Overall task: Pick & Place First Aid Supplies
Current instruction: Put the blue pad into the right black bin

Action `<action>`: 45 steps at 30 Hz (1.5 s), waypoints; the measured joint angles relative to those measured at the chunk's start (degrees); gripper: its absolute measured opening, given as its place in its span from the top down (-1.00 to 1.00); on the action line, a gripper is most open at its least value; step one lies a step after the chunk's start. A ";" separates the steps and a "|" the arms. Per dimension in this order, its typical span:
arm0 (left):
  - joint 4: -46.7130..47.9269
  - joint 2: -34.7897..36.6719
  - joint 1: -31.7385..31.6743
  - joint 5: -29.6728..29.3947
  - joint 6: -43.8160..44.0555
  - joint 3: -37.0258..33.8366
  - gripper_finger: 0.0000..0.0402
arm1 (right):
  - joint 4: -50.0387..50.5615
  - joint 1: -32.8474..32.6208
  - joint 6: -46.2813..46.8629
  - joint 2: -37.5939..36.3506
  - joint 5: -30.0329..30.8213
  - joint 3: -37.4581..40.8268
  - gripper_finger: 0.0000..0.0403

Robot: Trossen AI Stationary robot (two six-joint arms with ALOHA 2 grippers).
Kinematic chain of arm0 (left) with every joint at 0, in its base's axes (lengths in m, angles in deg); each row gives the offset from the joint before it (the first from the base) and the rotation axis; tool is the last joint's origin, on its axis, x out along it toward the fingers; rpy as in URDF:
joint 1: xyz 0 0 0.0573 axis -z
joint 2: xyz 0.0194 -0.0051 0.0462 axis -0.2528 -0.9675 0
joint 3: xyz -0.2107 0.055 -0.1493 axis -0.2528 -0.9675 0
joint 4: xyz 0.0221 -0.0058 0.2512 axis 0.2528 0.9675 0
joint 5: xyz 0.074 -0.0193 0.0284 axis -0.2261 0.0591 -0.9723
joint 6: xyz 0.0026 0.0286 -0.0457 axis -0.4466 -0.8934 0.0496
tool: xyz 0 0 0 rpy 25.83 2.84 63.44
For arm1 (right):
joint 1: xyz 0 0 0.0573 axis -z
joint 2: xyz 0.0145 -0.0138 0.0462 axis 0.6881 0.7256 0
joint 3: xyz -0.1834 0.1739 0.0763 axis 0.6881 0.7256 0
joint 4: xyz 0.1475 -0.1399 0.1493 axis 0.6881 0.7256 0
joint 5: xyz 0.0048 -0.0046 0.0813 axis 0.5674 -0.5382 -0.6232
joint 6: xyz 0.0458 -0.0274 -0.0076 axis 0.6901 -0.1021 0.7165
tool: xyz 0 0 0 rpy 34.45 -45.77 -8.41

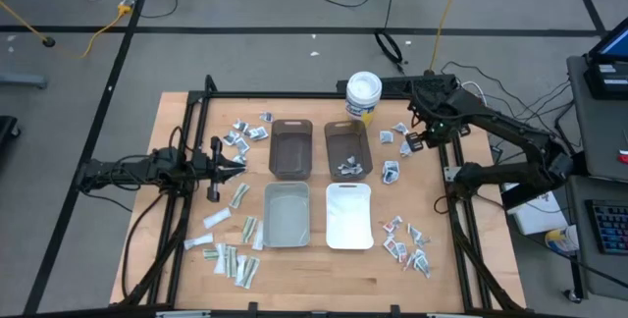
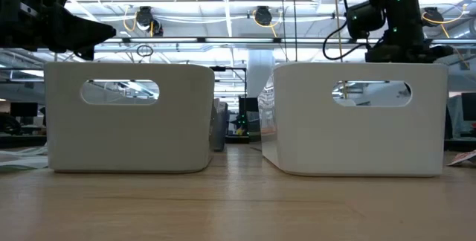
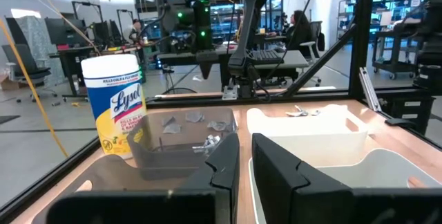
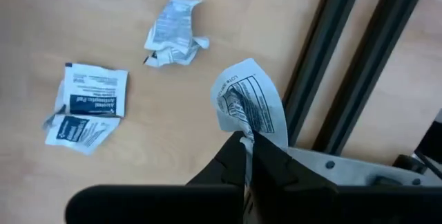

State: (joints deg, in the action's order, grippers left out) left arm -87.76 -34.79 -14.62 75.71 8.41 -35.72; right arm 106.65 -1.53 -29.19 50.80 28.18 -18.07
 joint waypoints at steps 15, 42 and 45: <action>0.00 -0.01 0.01 0.02 0.00 0.00 0.77 | -1.27 -12.51 0.48 17.73 -0.19 -16.69 1.00; -0.01 0.01 -0.01 0.00 0.00 0.00 0.77 | -5.03 -23.99 -0.97 40.23 -2.94 -39.21 1.00; 0.00 0.01 0.01 0.02 0.00 0.00 0.77 | -8.06 -24.86 -1.17 41.29 -2.96 -37.89 1.00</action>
State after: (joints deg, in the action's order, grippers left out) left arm -87.76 -34.78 -14.61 75.73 8.41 -35.72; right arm 98.59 -26.38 -30.37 92.09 25.21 -55.96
